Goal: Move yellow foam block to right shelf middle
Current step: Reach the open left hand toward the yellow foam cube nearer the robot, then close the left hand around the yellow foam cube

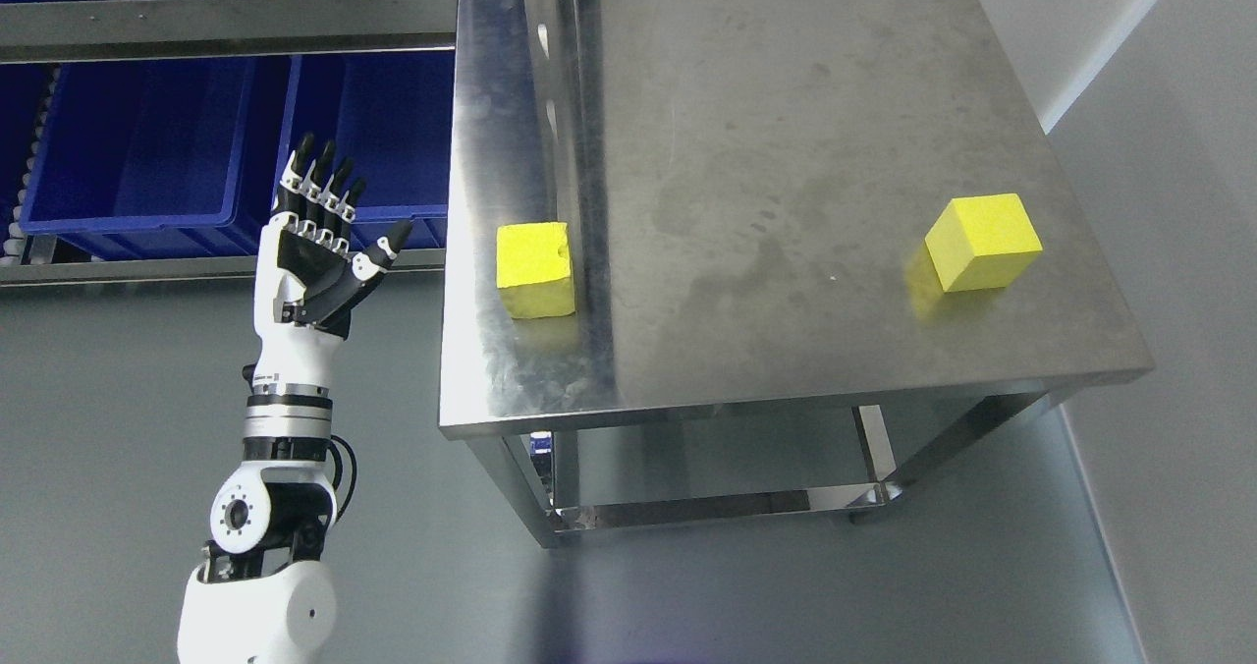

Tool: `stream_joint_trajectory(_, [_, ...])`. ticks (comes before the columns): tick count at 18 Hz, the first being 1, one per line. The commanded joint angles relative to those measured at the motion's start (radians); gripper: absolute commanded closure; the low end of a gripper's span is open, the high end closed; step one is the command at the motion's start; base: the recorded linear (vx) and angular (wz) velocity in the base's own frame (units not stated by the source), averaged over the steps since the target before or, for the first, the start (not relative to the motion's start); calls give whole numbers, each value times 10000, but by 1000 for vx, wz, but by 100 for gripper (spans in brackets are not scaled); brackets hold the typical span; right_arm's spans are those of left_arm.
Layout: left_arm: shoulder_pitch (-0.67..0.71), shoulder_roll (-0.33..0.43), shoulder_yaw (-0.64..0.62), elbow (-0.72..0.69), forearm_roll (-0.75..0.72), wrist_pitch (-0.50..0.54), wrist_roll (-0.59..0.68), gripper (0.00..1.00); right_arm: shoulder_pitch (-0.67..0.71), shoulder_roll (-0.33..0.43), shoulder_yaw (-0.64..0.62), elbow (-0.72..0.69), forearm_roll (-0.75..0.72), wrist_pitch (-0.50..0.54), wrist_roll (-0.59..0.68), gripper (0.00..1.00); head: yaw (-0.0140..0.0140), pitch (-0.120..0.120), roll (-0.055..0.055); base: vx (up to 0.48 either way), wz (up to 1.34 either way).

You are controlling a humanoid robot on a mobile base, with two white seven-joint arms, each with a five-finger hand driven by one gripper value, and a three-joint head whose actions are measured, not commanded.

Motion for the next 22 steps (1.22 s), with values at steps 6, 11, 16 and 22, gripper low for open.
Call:
stream_joint_trajectory(6, [-631, 174, -1620, -89, -154, -221, 16, 0, 16, -175, 0, -175, 31, 6, 5, 0, 0, 0, 0, 0, 0])
stream_joint_trajectory(11, [-509, 174, -3001, -242, -921, -162, 16, 0, 16, -175, 0, -175, 31, 6, 5, 0, 0, 0, 0, 0, 0])
stream_joint_trajectory(16, [-141, 174, -3341, -319, -968, -207, 47, 0, 16, -175, 0, -175, 31, 6, 5, 0, 0, 0, 0, 0, 0])
stream_joint_trajectory(22, [335, 174, -3296, -473, -1639, -24, 108, 2, 16, -175, 0, -175, 31, 6, 5, 0, 0, 0, 0, 0, 0])
